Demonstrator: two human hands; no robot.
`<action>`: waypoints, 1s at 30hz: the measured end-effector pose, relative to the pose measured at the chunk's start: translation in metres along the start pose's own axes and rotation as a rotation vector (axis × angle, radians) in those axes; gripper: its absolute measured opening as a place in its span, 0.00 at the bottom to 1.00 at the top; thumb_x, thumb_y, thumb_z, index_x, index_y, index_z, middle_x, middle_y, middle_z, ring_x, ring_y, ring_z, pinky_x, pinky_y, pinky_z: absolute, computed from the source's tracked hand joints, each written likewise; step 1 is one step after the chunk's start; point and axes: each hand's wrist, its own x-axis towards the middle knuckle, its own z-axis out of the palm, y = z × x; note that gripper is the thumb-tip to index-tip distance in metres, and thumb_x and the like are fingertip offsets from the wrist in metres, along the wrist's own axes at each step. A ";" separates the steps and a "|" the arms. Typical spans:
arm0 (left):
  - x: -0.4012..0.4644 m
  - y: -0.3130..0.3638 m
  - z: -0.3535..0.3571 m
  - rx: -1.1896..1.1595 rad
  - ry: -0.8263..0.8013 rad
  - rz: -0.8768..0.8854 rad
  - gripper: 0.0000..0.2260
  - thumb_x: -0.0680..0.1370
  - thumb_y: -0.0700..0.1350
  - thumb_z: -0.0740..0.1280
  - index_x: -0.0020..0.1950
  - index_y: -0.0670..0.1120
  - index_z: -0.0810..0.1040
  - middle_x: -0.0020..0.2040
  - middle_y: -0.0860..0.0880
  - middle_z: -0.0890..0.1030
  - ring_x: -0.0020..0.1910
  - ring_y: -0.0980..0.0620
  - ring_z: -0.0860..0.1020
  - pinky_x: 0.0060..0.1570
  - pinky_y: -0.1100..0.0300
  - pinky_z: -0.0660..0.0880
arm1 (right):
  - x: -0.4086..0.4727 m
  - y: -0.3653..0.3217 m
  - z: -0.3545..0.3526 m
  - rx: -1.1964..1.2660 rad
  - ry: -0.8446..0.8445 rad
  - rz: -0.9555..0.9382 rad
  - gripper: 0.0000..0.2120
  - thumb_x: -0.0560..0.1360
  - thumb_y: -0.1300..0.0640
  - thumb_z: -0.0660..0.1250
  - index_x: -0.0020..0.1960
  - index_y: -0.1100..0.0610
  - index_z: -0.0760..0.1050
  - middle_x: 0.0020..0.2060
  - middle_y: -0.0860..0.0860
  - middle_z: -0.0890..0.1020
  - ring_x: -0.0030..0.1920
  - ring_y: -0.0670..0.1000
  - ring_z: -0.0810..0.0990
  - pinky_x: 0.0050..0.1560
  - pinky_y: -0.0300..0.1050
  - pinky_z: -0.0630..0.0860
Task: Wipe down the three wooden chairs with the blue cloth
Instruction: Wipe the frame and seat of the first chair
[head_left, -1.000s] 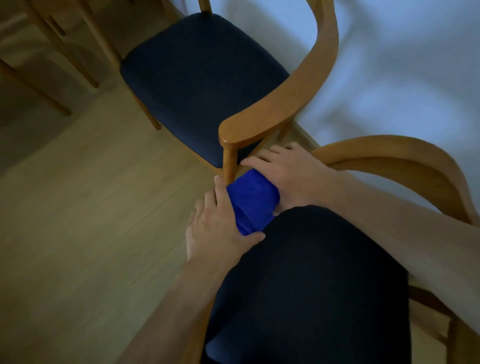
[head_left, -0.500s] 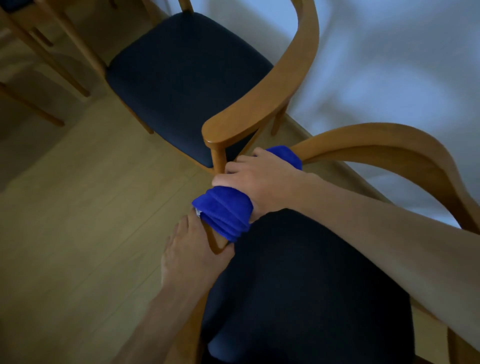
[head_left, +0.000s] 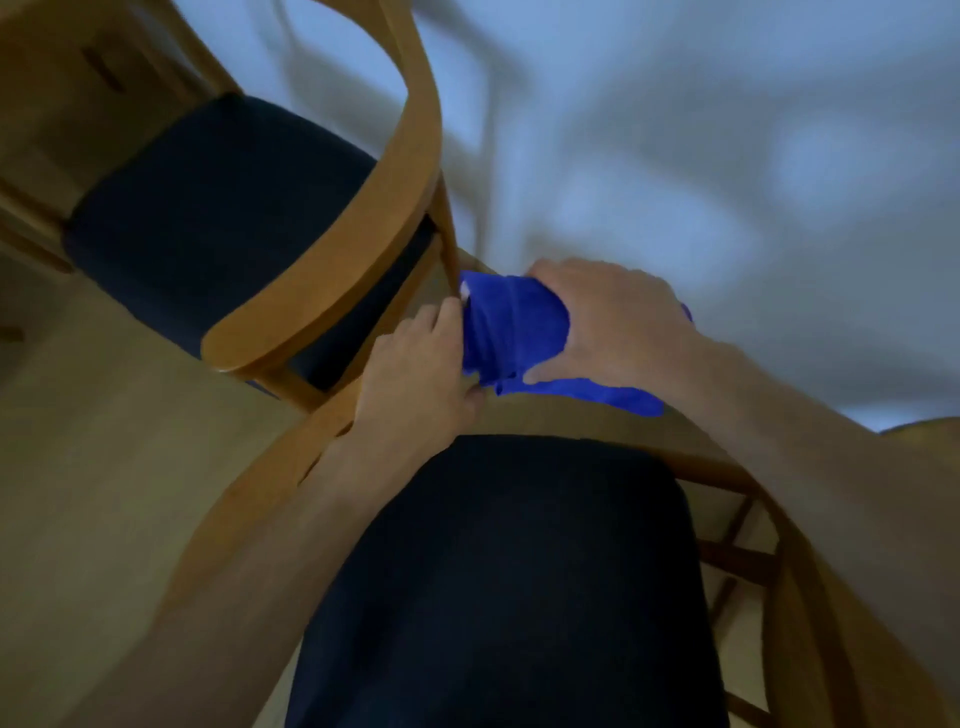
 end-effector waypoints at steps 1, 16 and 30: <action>0.009 0.014 0.003 -0.006 -0.004 0.046 0.26 0.70 0.50 0.73 0.63 0.50 0.66 0.57 0.51 0.73 0.55 0.50 0.74 0.56 0.55 0.69 | -0.011 0.022 0.000 0.082 -0.018 0.078 0.36 0.61 0.33 0.74 0.62 0.45 0.67 0.51 0.44 0.77 0.49 0.51 0.75 0.49 0.51 0.73; 0.027 0.039 0.024 0.182 0.152 0.210 0.21 0.68 0.42 0.71 0.57 0.46 0.67 0.51 0.47 0.72 0.49 0.47 0.71 0.50 0.52 0.66 | -0.040 0.055 0.034 0.294 0.155 0.224 0.33 0.60 0.41 0.80 0.59 0.52 0.71 0.51 0.48 0.80 0.49 0.54 0.78 0.46 0.46 0.69; 0.029 0.032 0.024 0.185 0.172 0.256 0.18 0.68 0.41 0.71 0.50 0.47 0.65 0.45 0.52 0.65 0.41 0.53 0.63 0.42 0.57 0.60 | -0.048 0.063 0.050 0.385 0.225 0.255 0.33 0.63 0.41 0.78 0.59 0.53 0.68 0.49 0.48 0.76 0.48 0.51 0.74 0.46 0.47 0.70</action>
